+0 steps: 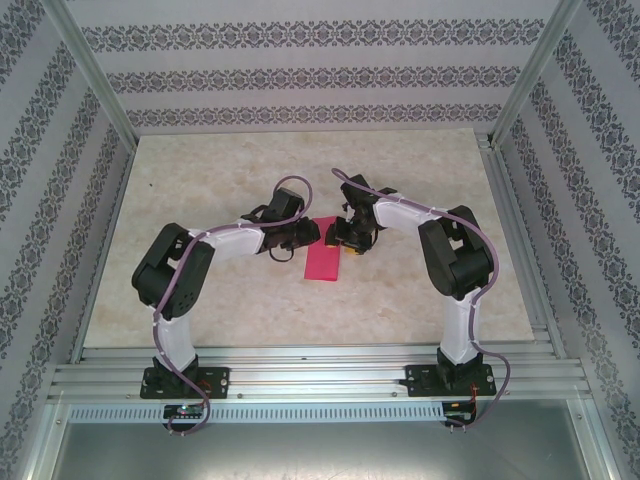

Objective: Fold a paper plane with a square sheet of paper (pick it up from the middle)
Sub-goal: Hold the square sheet of paper at the center of the table.

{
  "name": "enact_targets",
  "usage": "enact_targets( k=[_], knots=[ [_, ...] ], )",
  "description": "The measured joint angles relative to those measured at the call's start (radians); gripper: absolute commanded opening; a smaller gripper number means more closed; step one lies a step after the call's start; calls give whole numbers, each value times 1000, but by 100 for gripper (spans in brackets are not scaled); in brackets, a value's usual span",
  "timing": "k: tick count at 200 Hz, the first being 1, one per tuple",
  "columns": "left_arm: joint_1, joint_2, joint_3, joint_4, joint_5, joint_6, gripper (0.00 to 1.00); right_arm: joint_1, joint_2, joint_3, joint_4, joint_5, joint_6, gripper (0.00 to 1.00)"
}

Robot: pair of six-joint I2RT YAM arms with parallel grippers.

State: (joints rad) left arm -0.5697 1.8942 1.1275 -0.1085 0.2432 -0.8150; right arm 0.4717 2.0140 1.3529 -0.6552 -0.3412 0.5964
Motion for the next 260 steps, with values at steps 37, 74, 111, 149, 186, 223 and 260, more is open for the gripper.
enact_targets(
  k=[37, 74, 111, 149, 186, 223, 260],
  knots=[
    [0, 47, 0, 14, 23, -25, 24, 0, 0, 0, -1, 0, 0, 53],
    [0, 67, 0, 18, 34, -36, 24, 0, 0, 0, -1, 0, 0, 53],
    [0, 67, 0, 18, 32, -36, 24, 0, 0, 0, -1, 0, 0, 54],
    [0, 67, 0, 18, 32, -31, 24, 4, -3, 2, 1, 0, 5, 58],
    [0, 68, 0, 18, 33, -24, 25, -4, -40, -3, 7, 4, 12, 56],
    [0, 73, 5, 17, 34, -16, 25, -30, -124, -19, 66, -8, 42, 35],
    [0, 76, 10, 17, 37, -5, 25, -35, -114, -19, 146, -80, 84, 21]
  ],
)
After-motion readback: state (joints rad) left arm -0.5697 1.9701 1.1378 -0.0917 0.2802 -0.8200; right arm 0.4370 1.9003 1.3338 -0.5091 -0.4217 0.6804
